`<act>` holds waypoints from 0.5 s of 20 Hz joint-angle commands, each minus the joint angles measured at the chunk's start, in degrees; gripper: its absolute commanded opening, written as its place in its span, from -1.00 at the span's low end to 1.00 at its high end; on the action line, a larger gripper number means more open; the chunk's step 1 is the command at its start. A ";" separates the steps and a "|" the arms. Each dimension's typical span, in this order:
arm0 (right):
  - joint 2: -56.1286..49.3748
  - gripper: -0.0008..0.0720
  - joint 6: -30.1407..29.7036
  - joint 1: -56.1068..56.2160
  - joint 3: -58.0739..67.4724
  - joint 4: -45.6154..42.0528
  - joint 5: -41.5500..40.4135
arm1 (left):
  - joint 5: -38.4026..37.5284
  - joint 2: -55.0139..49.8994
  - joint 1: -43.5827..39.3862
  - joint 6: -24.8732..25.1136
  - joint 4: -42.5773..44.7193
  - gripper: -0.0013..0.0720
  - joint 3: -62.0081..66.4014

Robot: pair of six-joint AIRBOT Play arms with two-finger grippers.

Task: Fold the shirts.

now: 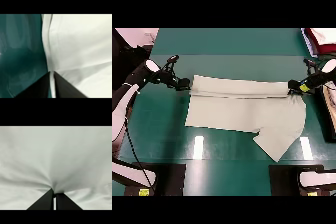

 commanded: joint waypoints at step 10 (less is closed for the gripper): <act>18.84 0.12 -5.86 -8.83 -3.76 8.85 17.38 | -17.73 9.94 7.58 -3.37 1.16 0.56 -1.53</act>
